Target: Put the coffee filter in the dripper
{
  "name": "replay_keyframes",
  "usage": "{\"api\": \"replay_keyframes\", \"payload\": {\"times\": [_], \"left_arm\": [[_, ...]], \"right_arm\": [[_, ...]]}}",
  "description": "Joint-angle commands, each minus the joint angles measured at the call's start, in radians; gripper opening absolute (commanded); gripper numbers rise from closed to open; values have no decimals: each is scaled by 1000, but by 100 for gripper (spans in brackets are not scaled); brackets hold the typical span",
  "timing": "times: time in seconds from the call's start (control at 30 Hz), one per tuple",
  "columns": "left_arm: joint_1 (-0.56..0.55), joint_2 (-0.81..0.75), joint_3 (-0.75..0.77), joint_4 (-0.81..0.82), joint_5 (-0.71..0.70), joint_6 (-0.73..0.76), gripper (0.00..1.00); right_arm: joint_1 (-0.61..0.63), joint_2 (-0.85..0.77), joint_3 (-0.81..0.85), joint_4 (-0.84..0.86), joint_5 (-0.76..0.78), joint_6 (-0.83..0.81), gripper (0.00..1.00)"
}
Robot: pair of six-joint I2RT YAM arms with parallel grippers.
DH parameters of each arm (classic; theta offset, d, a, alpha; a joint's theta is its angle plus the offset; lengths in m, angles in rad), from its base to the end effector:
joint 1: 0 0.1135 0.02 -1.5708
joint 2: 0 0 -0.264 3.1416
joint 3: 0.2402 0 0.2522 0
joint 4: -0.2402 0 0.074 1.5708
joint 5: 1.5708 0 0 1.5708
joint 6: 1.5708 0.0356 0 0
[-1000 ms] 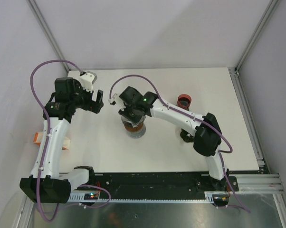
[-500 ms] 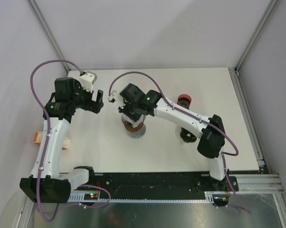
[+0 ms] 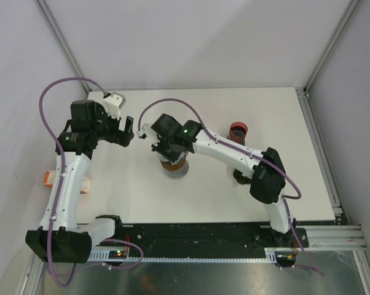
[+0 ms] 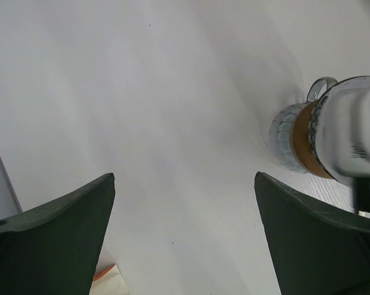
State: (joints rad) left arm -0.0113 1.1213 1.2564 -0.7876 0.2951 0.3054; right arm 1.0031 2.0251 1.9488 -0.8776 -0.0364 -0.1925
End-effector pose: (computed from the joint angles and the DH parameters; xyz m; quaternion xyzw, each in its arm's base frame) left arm 0.2257 -0.0129 0.3781 0.2042 0.8653 -0.0661 0.4529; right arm 0.2398 0.3785 0.3025 -0.5407 0.7843 0.1356 0.2721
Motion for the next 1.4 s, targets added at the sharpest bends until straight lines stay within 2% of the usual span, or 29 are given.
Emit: {"api": "replay_keyframes", "payload": {"times": [0.0,0.4,0.8,1.07,1.37], "left_arm": [[8,-22,5,22,22,0,100],[8,-23,5,21,24,1,100],[8,-21,6,21,29,1,100],[8,-21,10,21,27,2,100],[8,-15,12,21,30,4,100]], "right_arm": [[7,41,9,-25,36,14,0],[7,110,25,-39,89,8,0],[7,43,70,-61,109,-9,0],[9,1,70,-65,108,-25,24],[13,-31,71,-66,110,-41,35]]}}
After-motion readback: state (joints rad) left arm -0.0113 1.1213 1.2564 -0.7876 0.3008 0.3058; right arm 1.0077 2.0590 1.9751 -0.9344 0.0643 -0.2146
